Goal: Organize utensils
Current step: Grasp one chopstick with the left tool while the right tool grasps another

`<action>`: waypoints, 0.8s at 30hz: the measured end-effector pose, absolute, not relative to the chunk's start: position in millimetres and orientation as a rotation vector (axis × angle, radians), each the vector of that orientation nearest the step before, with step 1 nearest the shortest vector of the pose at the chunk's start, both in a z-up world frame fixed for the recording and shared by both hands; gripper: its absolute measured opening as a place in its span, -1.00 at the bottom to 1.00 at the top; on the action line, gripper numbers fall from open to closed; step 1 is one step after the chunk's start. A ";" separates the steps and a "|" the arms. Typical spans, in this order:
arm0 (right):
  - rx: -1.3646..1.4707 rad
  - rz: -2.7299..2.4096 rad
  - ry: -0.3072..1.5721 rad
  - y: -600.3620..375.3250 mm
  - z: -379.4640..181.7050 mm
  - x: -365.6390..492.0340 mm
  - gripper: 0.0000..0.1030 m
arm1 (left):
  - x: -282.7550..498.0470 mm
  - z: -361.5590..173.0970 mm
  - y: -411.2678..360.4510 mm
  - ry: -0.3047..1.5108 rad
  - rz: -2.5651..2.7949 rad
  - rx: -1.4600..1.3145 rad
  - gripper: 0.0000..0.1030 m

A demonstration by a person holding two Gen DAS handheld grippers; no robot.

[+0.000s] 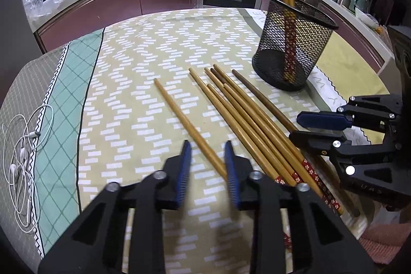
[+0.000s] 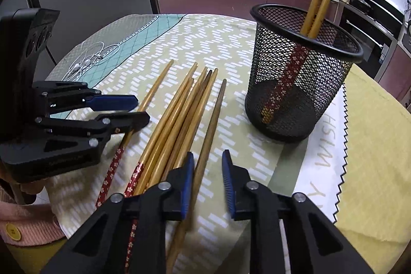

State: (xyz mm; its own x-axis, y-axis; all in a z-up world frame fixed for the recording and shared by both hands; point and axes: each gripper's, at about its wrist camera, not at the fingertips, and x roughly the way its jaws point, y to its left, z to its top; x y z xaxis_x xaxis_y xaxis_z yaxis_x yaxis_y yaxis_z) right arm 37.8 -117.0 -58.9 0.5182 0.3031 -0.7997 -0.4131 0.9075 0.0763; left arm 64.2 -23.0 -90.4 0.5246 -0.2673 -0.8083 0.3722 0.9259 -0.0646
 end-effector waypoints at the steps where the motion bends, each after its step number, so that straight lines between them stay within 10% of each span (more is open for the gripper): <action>1: -0.121 0.436 0.934 -117.9 -58.6 38.0 -0.72 | 64.4 -90.8 -21.7 0.945 -0.382 0.113 -0.62; 11: -0.030 0.458 0.938 -132.7 -54.0 35.3 -0.88 | 56.8 -89.2 -16.0 0.930 -0.362 0.061 -0.85; 24: -0.115 0.425 0.948 -132.1 -55.3 39.3 -0.77 | 68.3 -91.6 -29.2 0.932 -0.367 0.143 -0.68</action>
